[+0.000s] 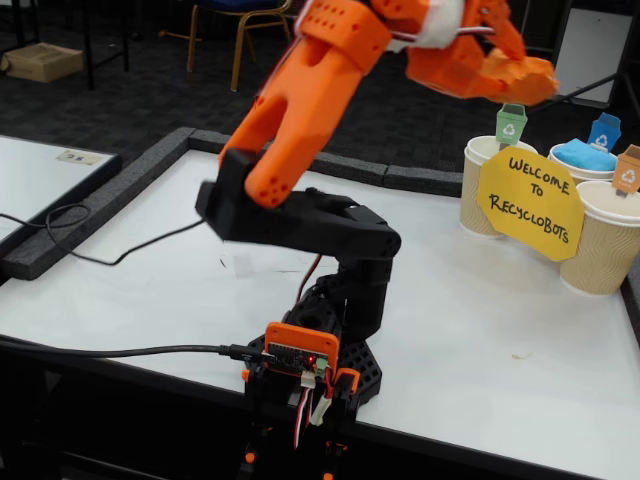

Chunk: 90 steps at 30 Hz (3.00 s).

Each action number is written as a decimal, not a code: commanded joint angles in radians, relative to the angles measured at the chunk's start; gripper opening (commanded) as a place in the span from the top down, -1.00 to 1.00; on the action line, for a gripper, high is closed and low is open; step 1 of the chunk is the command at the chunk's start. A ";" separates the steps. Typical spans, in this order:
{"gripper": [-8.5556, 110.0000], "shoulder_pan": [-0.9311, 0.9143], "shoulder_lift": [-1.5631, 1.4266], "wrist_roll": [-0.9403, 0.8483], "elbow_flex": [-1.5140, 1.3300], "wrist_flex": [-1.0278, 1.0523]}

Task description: Sort rubbish by color.

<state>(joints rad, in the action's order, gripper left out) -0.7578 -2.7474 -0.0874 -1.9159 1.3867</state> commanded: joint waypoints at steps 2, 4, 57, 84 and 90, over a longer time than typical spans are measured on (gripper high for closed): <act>0.85 -0.089 0.104 -0.008 0.018 -0.101; 0.85 -0.112 0.144 -0.008 0.018 -0.146; 0.55 -0.057 1.080 -0.029 0.581 -0.313; 0.85 -0.052 0.437 -0.026 0.267 -0.133; 0.85 -0.008 0.066 -0.028 -0.005 -0.100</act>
<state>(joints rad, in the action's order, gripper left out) -0.8130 -2.3807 -0.1028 -1.8592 1.2717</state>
